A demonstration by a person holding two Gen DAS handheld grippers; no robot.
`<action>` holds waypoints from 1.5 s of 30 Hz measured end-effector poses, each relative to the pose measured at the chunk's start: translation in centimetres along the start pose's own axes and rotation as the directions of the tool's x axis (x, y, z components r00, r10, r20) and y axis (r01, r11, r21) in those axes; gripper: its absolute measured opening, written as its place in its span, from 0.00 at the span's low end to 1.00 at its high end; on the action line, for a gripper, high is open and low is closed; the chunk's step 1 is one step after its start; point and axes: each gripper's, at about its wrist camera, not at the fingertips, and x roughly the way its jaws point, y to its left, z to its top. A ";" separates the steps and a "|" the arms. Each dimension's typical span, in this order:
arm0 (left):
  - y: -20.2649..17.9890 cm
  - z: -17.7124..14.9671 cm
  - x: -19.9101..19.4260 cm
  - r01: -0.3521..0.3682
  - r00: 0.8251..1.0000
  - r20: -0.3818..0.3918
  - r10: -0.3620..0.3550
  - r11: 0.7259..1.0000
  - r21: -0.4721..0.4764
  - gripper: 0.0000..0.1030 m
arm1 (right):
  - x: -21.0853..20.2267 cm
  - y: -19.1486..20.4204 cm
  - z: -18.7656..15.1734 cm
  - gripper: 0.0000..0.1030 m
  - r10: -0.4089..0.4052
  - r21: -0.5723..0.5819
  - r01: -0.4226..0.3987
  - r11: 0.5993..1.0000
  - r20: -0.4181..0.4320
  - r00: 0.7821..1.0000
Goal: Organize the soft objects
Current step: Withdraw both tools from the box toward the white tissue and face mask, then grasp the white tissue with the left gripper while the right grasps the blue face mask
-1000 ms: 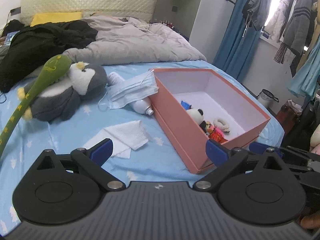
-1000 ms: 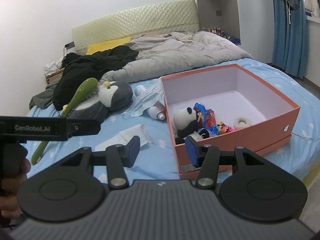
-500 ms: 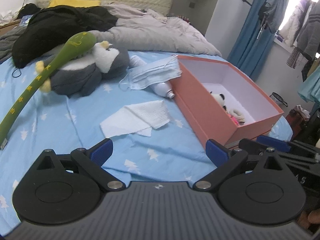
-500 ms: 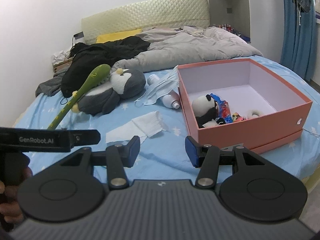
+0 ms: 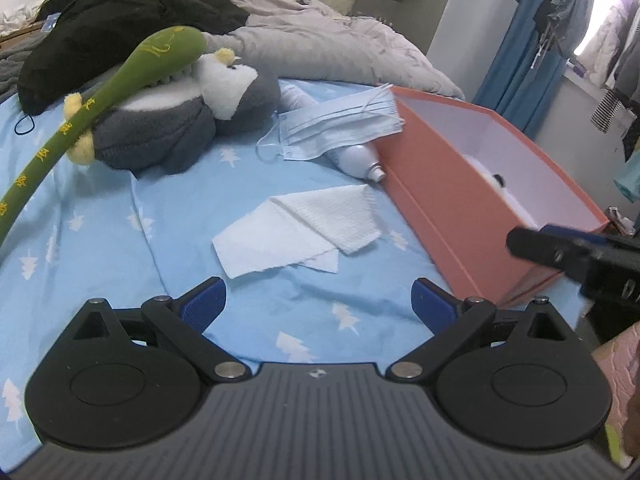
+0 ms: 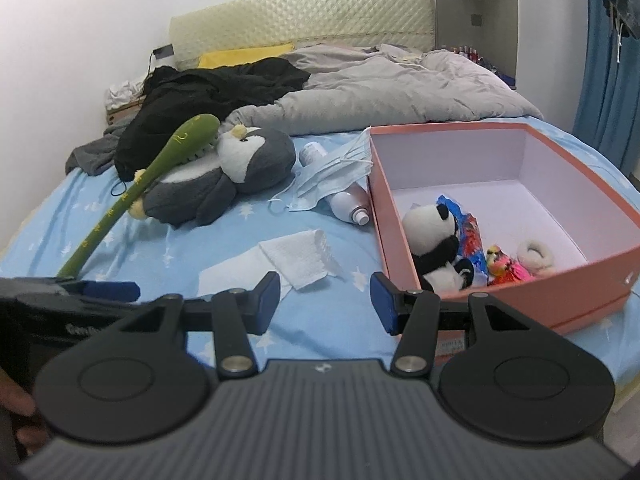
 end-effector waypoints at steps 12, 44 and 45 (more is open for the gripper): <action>2.3 0.3 6.5 -0.048 0.999 0.004 0.049 0.996 -0.071 0.98 | 7.0 0.0 3.7 0.51 0.033 -0.038 -0.035 0.999 -0.032 0.999; 7.8 5.0 16.9 0.228 0.973 -0.010 -0.229 0.971 -0.076 0.68 | 23.2 1.7 7.2 0.47 -0.245 0.247 0.242 0.938 -0.020 0.969; 7.7 5.0 17.0 0.226 0.974 -0.011 -0.228 0.972 -0.070 0.65 | 23.4 1.6 7.3 0.47 -0.258 0.256 0.254 0.933 -0.017 0.966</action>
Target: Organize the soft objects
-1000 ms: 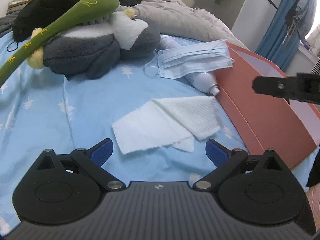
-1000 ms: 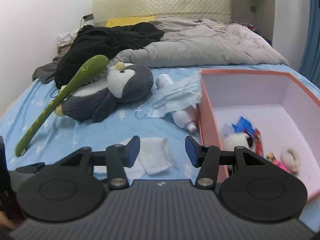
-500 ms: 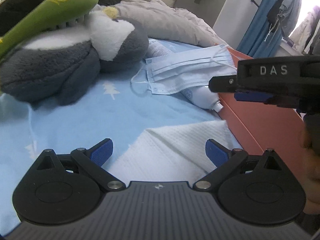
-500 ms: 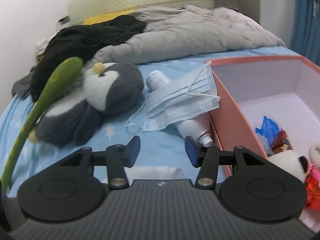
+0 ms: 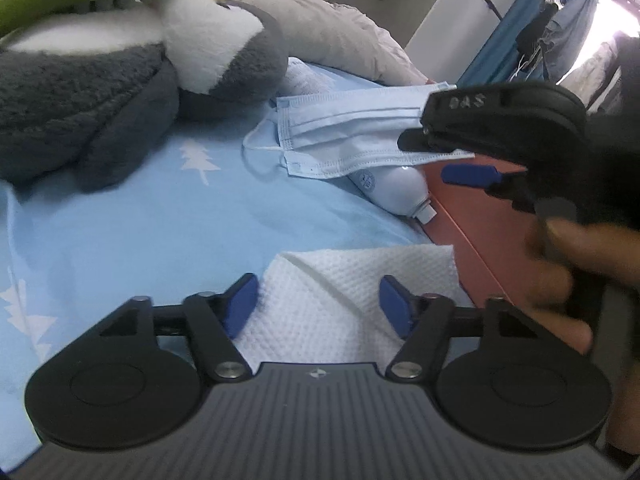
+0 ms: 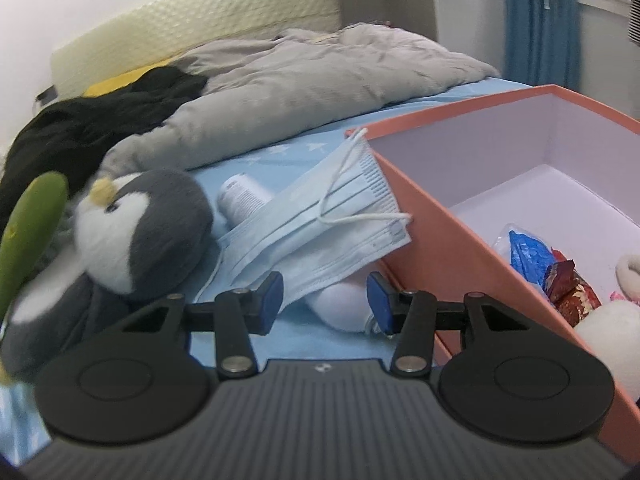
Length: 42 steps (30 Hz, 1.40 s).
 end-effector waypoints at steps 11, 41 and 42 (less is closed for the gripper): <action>0.6 -0.3 0.2 -0.033 0.999 0.007 0.034 0.996 -0.077 0.18 | 2.0 0.2 0.6 0.37 -0.031 0.089 0.029 0.996 0.019 0.999; 0.3 -5.8 -12.2 -0.156 0.967 0.133 0.220 0.913 -0.377 0.06 | -8.3 -2.4 -1.2 0.03 0.219 0.185 -0.205 0.961 -0.062 0.974; 0.2 -6.2 -12.7 -0.157 0.966 0.132 0.222 0.910 -0.384 0.06 | -8.8 -2.6 -1.5 0.03 0.227 0.190 -0.210 0.959 -0.071 0.971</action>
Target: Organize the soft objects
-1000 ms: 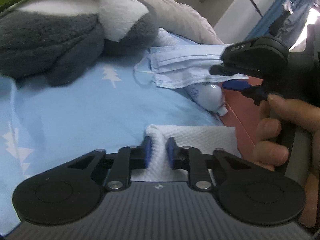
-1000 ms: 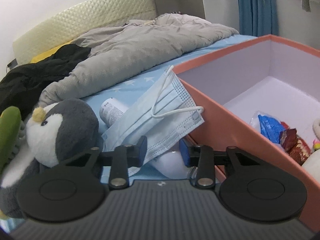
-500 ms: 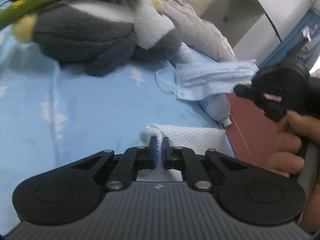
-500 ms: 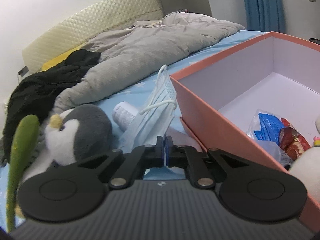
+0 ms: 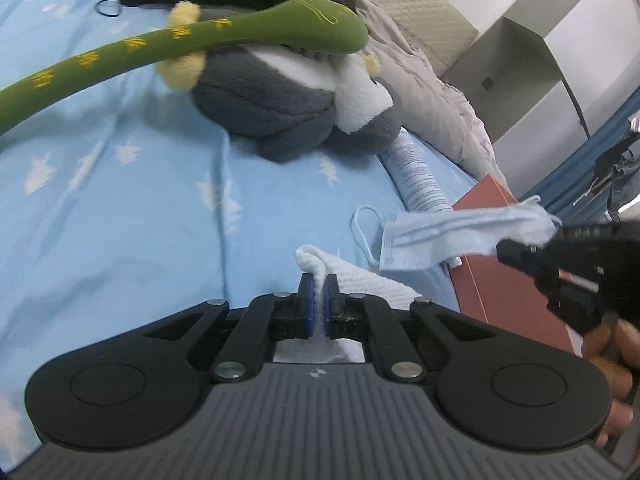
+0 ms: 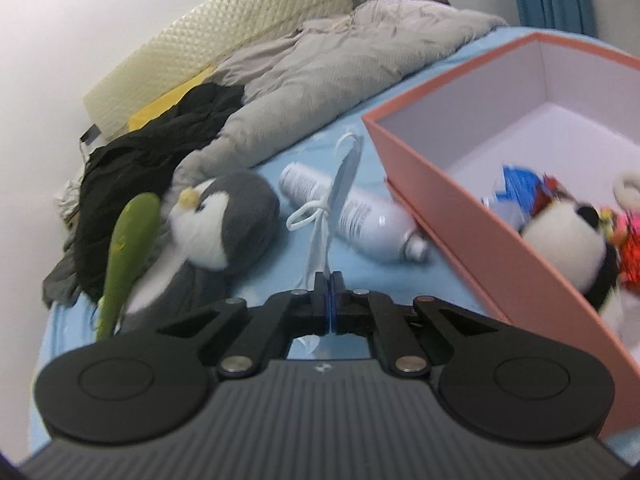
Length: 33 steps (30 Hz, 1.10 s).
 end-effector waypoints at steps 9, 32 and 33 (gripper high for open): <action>1.6 -1.3 -3.9 -0.002 1.000 0.003 0.002 0.999 -0.033 0.06 | -4.8 -1.9 -4.7 0.03 0.033 0.026 -0.030 0.999 -0.107 0.994; 0.6 -2.9 -0.7 -0.048 0.992 -0.120 0.042 0.997 -0.052 0.60 | -7.9 -3.7 -10.2 0.50 0.140 -0.193 -0.223 0.955 -0.367 0.919; 0.5 -2.9 -0.6 -0.057 0.991 -0.120 0.051 0.997 -0.049 0.61 | -8.1 -3.4 -9.9 0.49 0.142 -0.225 -0.228 0.947 -0.344 0.928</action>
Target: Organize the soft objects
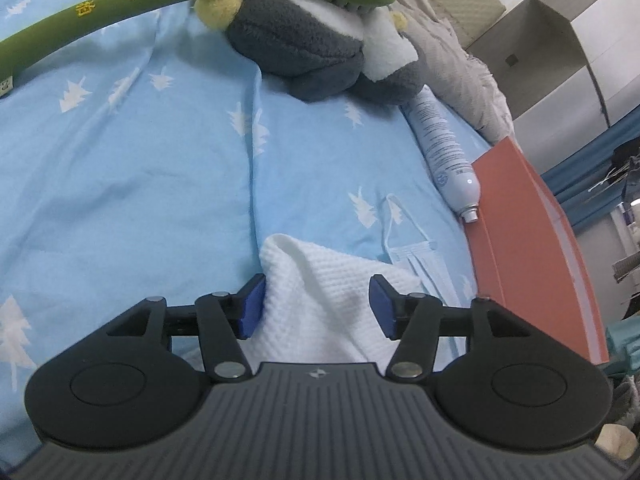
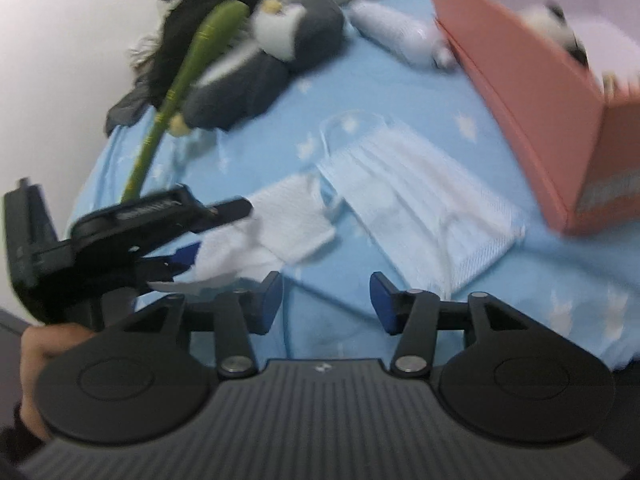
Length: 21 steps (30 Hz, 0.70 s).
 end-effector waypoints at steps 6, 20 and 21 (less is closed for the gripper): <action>-0.7 0.0 0.9 -0.042 0.999 -0.006 0.042 0.999 0.035 0.61 | 1.4 -0.2 1.8 0.49 -0.119 -0.189 0.138 0.972 0.107 0.987; -2.3 -0.1 1.9 -0.084 0.996 -0.029 0.089 0.987 0.134 0.46 | 6.7 -2.3 2.3 0.49 -0.233 -0.303 0.244 0.921 0.073 0.970; -2.4 -0.1 2.0 -0.085 0.996 -0.028 0.090 0.986 0.143 0.44 | 6.8 -2.4 2.4 0.49 -0.229 -0.298 0.239 0.924 0.069 0.971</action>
